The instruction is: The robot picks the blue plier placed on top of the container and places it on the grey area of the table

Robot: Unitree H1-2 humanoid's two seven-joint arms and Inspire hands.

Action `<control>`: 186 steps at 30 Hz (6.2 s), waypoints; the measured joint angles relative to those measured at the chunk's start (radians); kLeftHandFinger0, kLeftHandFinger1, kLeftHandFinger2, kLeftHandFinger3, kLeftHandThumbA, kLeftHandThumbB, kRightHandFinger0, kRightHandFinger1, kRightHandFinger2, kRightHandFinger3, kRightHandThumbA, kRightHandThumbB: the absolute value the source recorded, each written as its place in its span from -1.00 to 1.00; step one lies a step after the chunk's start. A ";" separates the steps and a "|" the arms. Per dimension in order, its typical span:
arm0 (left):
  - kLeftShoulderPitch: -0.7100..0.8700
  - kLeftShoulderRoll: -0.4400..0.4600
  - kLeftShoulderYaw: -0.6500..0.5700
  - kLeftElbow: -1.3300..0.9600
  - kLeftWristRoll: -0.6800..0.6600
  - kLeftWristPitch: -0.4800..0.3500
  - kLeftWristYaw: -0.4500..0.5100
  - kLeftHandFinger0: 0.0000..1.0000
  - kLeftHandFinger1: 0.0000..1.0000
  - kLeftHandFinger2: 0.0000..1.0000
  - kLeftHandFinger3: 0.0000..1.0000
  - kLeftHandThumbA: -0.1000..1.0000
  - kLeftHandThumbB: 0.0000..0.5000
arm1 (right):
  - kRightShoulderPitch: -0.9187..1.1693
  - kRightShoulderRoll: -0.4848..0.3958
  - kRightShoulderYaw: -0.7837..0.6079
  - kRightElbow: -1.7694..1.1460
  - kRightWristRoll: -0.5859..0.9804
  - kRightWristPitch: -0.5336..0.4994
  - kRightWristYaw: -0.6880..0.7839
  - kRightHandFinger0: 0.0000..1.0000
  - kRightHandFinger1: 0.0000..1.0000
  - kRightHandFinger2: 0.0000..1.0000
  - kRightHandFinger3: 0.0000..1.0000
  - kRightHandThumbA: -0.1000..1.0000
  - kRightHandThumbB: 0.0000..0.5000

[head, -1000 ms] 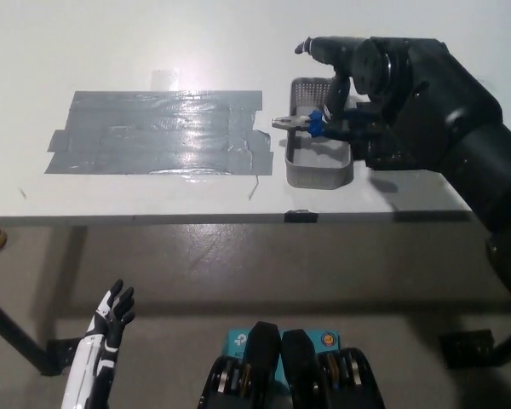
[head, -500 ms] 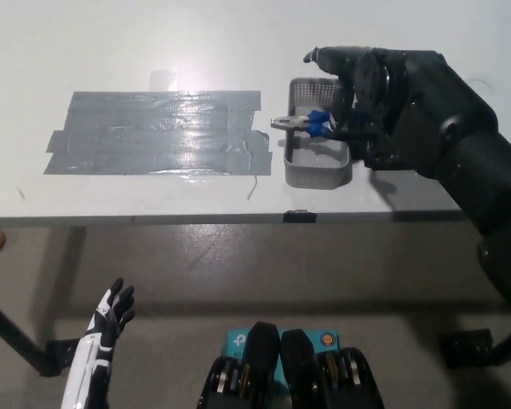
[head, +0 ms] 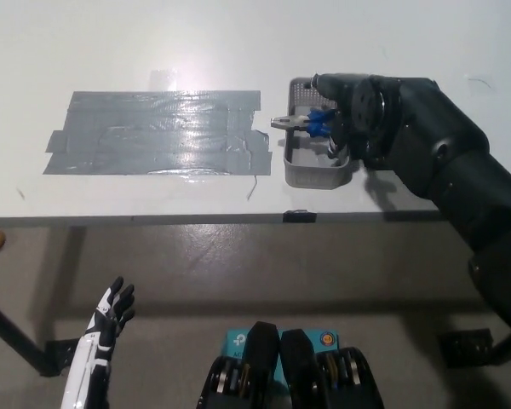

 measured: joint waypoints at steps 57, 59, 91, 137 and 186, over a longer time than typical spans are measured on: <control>-0.023 0.007 0.001 0.001 -0.003 0.003 -0.002 1.00 1.00 1.00 1.00 0.91 -1.00 | 0.118 0.043 -0.028 0.135 -0.050 -0.175 -0.435 -0.83 0.06 0.80 0.43 -1.00 -0.13; -0.026 0.007 0.000 0.001 -0.004 0.003 -0.002 1.00 0.99 0.99 1.00 0.92 -1.00 | 0.122 0.040 -0.025 0.139 -0.058 -0.195 -0.474 -0.83 0.13 0.92 0.59 -1.00 -0.22; 0.003 0.014 0.002 -0.014 -0.009 0.001 -0.002 1.00 1.00 1.00 1.00 1.00 -1.00 | 0.027 0.025 -0.113 0.104 -0.079 -0.306 -0.700 -0.79 0.05 0.73 0.66 -1.00 -0.24; 0.038 0.014 -0.051 -0.018 0.005 0.000 -0.003 1.00 1.00 1.00 1.00 1.00 -1.00 | 0.072 0.340 -0.094 0.269 -0.073 -0.260 -0.673 1.00 1.00 1.00 1.00 -0.03 0.15; 0.035 0.015 -0.050 -0.009 0.015 -0.007 -0.002 1.00 1.00 1.00 1.00 1.00 -0.88 | 0.225 -0.072 -0.359 -0.665 0.071 -0.192 -0.377 1.00 1.00 1.00 1.00 0.97 -0.03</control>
